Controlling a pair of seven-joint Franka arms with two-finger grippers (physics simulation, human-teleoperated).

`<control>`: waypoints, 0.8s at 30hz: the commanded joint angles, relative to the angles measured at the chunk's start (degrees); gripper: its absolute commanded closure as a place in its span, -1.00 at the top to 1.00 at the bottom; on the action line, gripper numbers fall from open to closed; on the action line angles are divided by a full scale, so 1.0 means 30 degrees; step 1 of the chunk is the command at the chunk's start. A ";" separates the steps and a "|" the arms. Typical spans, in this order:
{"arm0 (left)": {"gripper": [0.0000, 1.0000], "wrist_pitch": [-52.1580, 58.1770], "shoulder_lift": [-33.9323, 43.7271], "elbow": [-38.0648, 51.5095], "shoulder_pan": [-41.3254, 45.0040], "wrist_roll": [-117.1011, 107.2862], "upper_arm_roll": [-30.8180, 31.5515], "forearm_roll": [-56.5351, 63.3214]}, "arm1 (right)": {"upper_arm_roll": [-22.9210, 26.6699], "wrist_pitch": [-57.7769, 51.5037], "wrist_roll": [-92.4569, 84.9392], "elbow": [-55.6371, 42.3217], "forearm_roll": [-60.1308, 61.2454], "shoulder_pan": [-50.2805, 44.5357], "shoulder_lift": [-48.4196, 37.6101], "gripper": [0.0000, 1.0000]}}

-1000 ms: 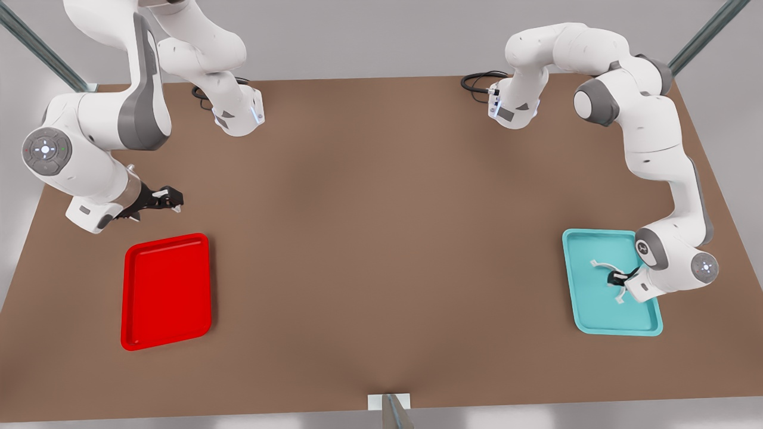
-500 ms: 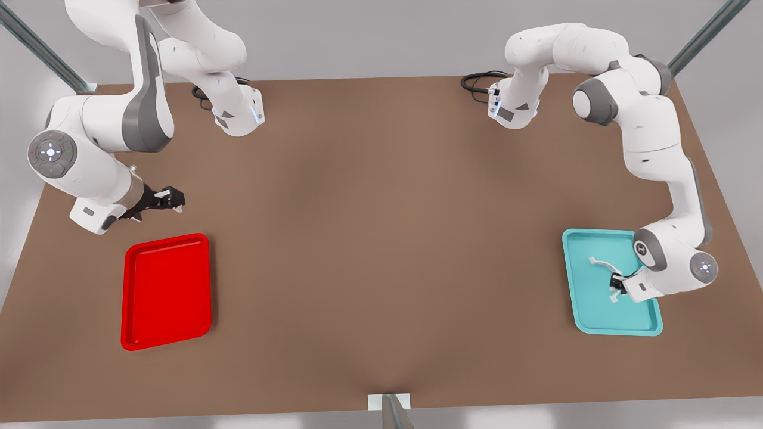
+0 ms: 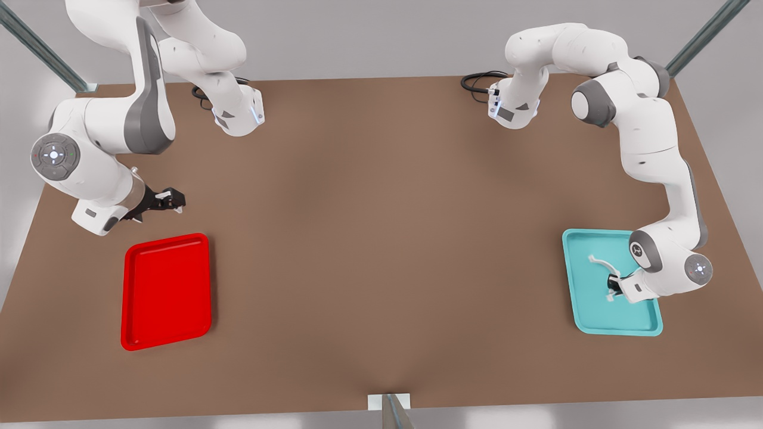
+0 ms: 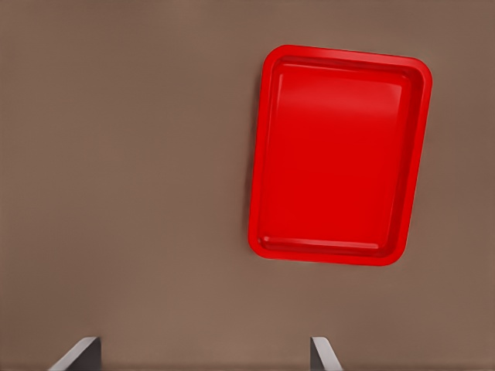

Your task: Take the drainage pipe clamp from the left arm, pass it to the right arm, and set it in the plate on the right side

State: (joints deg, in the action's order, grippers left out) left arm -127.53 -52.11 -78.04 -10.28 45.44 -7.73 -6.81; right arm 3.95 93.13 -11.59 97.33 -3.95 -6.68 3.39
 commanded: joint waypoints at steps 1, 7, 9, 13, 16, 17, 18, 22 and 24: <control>-0.50 -0.0088 0.0025 -0.0003 0.0000 0.0207 -0.0001 -0.0046 | 0.0003 0.0041 -0.0239 0.0016 -0.0002 0.0001 -0.0016 1.00; -0.49 -0.0117 -0.0122 0.0026 0.0000 0.0206 -0.0001 -0.0046 | 0.0003 0.0158 -0.0239 0.0163 -0.0002 0.0001 -0.0016 1.00; -0.49 -0.0117 -0.0122 0.0026 0.0000 0.0206 -0.0001 -0.0017 | 0.0003 0.0158 -0.0239 0.0250 -0.0002 0.0001 -0.0045 1.00; -0.52 -0.0117 -0.0151 0.0055 0.0000 0.0119 -0.0001 -0.0017 | 0.0003 0.0187 -0.0239 0.0250 -0.0002 0.0001 -0.0045 1.00; -0.57 -0.0117 -0.0122 0.0085 0.0059 -0.0174 -0.0001 -0.0017 | 0.0032 0.0187 -0.0239 0.0279 -0.0031 0.0001 -0.0045 1.00; -0.57 -0.0117 -0.0093 0.0085 0.0059 -0.0174 -0.0030 -0.0017 | 0.0032 0.0187 -0.0239 0.0280 -0.0031 0.0001 -0.0016 1.00; -0.57 -0.0088 -0.0064 0.0085 0.0117 -0.0174 -0.0001 0.0013 | 0.0032 0.0187 -0.0239 0.0280 -0.0032 0.0001 -0.0045 1.00; -0.57 0.0205 0.0259 0.0085 0.0410 -0.0848 -0.0089 0.0071 | 0.0003 0.0217 -0.0239 0.0280 -0.0003 0.0001 -0.0016 1.00; -0.57 0.0791 0.0668 0.0055 0.0703 -0.1462 -0.0177 -0.0046 | 0.0003 0.0217 -0.0239 0.0280 -0.0002 0.0001 -0.0045 1.00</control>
State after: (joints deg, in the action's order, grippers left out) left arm -126.98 -50.51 -77.88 -8.48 44.51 -8.18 -6.58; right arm 3.95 93.76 -12.10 98.20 -4.02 -6.69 3.31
